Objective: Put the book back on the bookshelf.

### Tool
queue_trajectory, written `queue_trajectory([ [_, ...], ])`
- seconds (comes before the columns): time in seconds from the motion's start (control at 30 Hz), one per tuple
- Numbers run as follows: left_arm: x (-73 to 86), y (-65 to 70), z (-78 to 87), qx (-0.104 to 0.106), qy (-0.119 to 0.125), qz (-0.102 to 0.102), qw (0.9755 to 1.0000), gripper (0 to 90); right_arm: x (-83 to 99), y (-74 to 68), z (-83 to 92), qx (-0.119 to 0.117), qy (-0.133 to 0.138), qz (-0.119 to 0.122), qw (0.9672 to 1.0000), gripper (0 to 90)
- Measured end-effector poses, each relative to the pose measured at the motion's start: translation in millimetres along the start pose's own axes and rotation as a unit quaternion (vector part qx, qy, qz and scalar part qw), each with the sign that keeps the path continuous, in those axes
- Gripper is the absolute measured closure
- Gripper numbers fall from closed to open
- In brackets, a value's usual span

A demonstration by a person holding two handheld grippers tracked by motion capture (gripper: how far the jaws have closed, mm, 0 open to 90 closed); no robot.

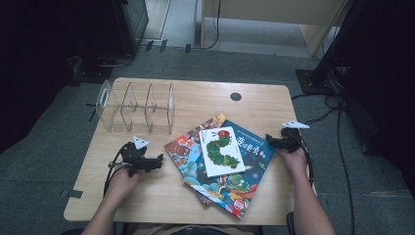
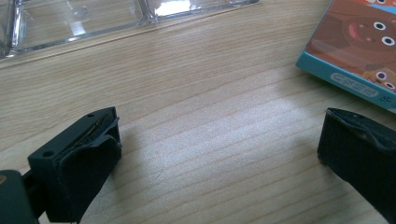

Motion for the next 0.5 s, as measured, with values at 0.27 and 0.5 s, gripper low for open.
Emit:
queue_trajectory([
  [0.27,0.0,0.4,0.0,-0.002,0.000,0.003,1.0000,0.0,-0.3,0.3,-0.2,0.001,0.000,-0.001,1.0000,23.5],
  [0.5,-0.1,0.4,-0.2,-0.003,0.001,0.003,1.0000,0.0,-1.0,1.4,0.4,0.005,0.001,-0.010,0.9999,26.5],
])
Point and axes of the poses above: each handheld gripper's, and its own axes: z roughly backward along the jaws, x roughly out of its underside, y roughly to its right, the point moved 10 cm from there along -z, roughly forward along the jaws, and after that the axes turned 7 degrees about y, right-handed, at the moved point
